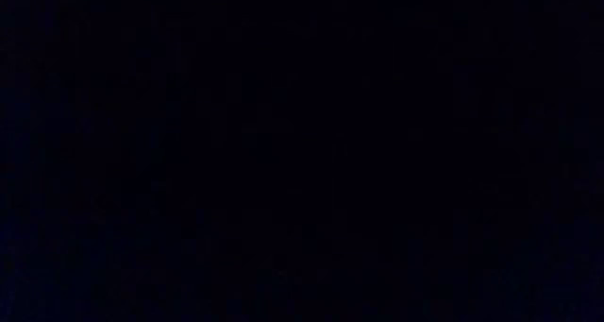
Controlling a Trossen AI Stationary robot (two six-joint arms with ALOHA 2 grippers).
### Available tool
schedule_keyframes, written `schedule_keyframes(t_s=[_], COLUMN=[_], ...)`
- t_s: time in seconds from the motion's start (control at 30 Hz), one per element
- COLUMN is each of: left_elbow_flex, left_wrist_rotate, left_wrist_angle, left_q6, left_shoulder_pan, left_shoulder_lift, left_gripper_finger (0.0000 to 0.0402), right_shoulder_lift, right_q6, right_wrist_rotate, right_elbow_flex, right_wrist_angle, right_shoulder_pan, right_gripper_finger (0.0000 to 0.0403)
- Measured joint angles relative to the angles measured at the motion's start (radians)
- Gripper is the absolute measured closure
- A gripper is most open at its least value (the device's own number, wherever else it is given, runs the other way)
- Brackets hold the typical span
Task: Fold Laundry from Bin
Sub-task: Fold the black shirt
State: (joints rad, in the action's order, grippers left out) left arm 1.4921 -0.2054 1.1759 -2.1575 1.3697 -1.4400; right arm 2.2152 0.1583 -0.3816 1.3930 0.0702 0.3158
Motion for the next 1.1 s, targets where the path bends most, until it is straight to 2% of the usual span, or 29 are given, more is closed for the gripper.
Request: schedule_keyframes(t_s=[0.1, 0.2, 0.3, 0.4, 0.5, 0.57, 0.63, 0.7, 0.77, 0.8, 0.93, 1.0, 1.1], left_elbow_flex=[-0.003, -0.004, -0.005, -0.005, -0.005, -0.005, -0.004, -0.004, -0.004, -0.004, -0.004, -0.004, -0.004], left_wrist_rotate=[0.009, 0.085, 0.177, 0.262, 0.279, 0.233, 0.172, 0.117, 0.064, 0.038, 0.02, 0.029, 0.035], left_wrist_angle=[0.0, 0.005, 0.052, 0.13, 0.123, 0.087, 0.051, 0.039, 0.032, 0.035, 0.038, 0.037, 0.036], left_q6=[-0.001, 0.065, 0.221, 0.397, 0.546, 0.609, 0.632, 0.626, 0.589, 0.569, 0.518, 0.503, 0.476], left_shoulder_pan=[-0.002, -0.016, -0.065, -0.136, -0.212, -0.255, -0.279, -0.283, -0.282, -0.28, -0.256, -0.252, -0.253], left_shoulder_lift=[0.015, 0.036, 0.05, 0.066, 0.07, 0.077, 0.076, 0.075, 0.077, 0.077, 0.077, 0.077, 0.077], left_gripper_finger=[0.0401, 0.0401, 0.0401, 0.0401, 0.0401, 0.0401, 0.0401, 0.0401, 0.0401, 0.0401, 0.0401, 0.0401, 0.0401], right_shoulder_lift=[-0.046, -0.112, -0.209, -0.312, -0.371, -0.411, -0.454, -0.486, -0.513, -0.527, -0.547, -0.536, -0.506], right_q6=[0.01, 0.028, 0.109, 0.292, 0.459, 0.552, 0.59, 0.582, 0.523, 0.489, 0.362, 0.289, 0.15], right_wrist_rotate=[-0.131, -0.247, -0.321, -0.381, -0.37, -0.338, -0.244, -0.097, 0.071, 0.116, 0.182, 0.229, 0.231], right_elbow_flex=[-0.005, -0.012, -0.014, -0.008, -0.012, -0.012, -0.011, -0.011, -0.011, -0.011, -0.009, -0.009, -0.009], right_wrist_angle=[0.191, 0.392, 0.6, 0.86, 1.071, 1.176, 1.239, 1.216, 1.111, 1.036, 0.741, 0.643, 0.493], right_shoulder_pan=[-0.01, -0.018, -0.026, -0.031, -0.025, -0.009, 0.015, 0.044, 0.08, 0.101, 0.17, 0.178, 0.164], right_gripper_finger=[0.0337, 0.0383, 0.0379, 0.0364, 0.0364, 0.0369, 0.0372, 0.037, 0.0361, 0.0354, 0.0325, 0.0306, 0.0273])
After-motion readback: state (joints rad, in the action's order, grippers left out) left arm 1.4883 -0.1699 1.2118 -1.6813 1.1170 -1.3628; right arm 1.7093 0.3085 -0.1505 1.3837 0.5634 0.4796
